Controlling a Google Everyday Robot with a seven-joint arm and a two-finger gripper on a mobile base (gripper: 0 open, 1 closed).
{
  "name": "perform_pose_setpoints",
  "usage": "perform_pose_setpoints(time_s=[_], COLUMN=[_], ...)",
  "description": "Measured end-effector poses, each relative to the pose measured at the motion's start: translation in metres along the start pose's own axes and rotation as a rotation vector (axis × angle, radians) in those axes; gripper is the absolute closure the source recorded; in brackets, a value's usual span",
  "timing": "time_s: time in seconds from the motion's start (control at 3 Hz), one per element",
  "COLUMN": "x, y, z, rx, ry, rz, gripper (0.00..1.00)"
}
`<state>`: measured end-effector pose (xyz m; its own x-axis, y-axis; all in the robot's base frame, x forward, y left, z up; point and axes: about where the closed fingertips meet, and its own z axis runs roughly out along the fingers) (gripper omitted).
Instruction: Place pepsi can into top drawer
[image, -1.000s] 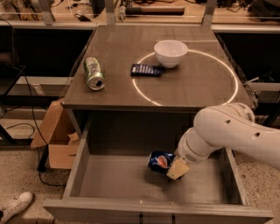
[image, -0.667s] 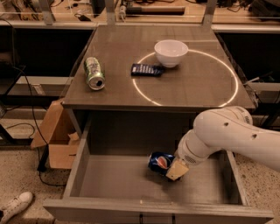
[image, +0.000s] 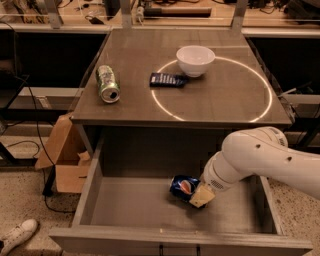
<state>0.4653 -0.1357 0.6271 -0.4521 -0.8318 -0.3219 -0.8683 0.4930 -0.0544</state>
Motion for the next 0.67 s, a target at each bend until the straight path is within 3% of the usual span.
perform_pose_setpoints(time_s=[0.33,0.67], x=[0.0002,0.0002], y=[0.0000,0.0000], z=[0.0004,0.0004], rx=[0.000,0.000], ry=[0.000,0.000], rz=[0.001,0.001], gripper=[0.85,0.62])
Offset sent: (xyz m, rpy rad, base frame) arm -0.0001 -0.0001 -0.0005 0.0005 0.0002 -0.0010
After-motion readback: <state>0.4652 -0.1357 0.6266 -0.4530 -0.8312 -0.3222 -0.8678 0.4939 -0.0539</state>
